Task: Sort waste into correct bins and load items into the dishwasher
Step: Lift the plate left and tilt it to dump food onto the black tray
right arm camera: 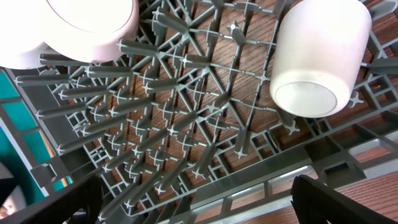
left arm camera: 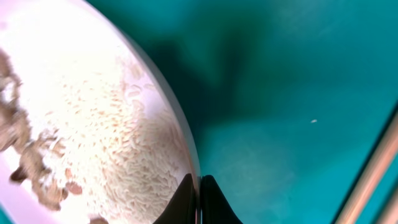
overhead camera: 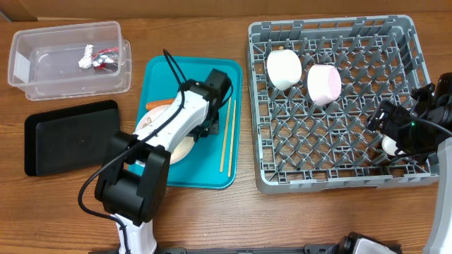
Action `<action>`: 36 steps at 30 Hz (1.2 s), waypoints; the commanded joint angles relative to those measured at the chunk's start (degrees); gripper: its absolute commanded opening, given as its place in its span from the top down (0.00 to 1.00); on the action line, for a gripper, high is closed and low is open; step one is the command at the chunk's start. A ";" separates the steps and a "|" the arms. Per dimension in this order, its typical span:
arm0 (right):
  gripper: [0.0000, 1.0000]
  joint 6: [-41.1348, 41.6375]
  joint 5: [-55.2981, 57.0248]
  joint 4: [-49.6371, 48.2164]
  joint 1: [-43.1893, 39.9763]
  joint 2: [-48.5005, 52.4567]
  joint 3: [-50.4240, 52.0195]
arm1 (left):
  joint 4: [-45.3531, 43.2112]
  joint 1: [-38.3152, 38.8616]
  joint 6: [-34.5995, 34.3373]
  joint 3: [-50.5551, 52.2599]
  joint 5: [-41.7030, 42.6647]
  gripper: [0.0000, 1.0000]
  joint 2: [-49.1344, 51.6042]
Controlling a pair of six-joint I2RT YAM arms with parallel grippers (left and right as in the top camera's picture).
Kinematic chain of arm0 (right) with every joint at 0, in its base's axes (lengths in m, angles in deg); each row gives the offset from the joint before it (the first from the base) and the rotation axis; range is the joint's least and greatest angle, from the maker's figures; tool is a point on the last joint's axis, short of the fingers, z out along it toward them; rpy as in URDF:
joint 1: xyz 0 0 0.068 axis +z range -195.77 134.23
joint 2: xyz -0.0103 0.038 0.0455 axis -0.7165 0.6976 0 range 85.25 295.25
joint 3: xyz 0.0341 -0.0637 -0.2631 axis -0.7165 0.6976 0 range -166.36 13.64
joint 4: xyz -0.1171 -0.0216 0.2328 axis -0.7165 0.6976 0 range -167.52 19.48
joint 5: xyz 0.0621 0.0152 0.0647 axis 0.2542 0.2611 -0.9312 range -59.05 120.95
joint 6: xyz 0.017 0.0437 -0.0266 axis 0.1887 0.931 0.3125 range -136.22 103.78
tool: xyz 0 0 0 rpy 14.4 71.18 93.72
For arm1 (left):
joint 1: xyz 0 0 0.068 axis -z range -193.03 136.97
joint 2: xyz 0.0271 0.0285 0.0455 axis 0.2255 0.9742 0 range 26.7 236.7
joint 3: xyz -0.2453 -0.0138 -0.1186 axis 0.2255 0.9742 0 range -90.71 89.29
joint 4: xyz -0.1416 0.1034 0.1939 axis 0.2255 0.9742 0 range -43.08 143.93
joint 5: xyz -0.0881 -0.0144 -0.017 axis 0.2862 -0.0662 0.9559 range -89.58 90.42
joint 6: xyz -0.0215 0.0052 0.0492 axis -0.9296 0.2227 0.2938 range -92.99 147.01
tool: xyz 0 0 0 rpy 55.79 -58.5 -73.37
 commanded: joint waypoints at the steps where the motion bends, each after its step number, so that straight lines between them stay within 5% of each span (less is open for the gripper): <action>1: 0.00 -0.20 -0.35 -0.26 0.04 -0.57 -0.50 | 2.34 -0.42 2.14 -4.44 -2.43 0.96 0.33; 18: 0.00 -0.22 -0.33 0.13 0.04 -0.57 -0.50 | 17.27 -1.36 -0.72 -15.39 -7.58 0.96 0.31; 36: 0.00 -0.24 -0.31 0.72 0.04 -0.57 -0.50 | 20.02 -22.18 6.80 -16.92 5.97 0.96 -5.84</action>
